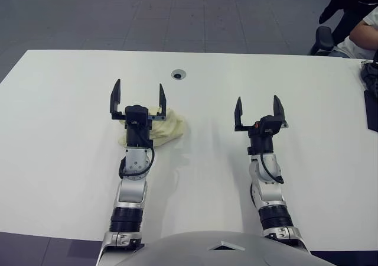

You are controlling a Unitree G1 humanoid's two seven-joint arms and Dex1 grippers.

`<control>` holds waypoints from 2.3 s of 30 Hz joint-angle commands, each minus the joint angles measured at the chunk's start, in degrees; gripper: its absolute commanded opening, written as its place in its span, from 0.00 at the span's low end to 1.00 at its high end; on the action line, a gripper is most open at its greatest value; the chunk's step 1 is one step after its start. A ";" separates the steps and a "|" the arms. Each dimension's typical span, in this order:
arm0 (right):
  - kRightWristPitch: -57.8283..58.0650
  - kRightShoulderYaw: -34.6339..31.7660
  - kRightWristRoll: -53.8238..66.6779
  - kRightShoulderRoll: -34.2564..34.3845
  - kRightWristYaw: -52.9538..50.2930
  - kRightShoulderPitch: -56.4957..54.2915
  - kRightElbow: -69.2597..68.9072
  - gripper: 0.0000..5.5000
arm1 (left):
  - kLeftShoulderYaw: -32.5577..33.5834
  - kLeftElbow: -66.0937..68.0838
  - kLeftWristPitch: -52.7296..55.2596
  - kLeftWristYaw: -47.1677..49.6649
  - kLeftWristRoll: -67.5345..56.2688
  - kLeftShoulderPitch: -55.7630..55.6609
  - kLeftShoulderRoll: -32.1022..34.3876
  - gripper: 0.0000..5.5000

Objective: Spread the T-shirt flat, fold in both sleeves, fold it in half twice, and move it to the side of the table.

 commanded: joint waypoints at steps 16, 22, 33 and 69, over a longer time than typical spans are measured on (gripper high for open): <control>0.40 -0.02 0.43 0.15 -0.04 -0.01 -0.61 0.98 | -0.08 -0.22 0.78 0.18 0.61 0.31 0.71 0.98; 0.92 -0.29 1.06 0.17 0.06 -0.36 -1.21 0.98 | 0.04 -0.58 1.25 0.34 1.19 0.83 0.94 0.98; 4.21 -1.88 2.93 0.39 -0.79 -0.81 -5.93 0.98 | 12.93 -11.54 9.63 -6.50 7.90 9.72 18.43 0.98; 5.80 -9.10 1.97 -12.12 2.64 -1.70 -9.72 0.98 | -22.44 -8.40 7.62 -12.68 33.04 16.26 24.58 0.98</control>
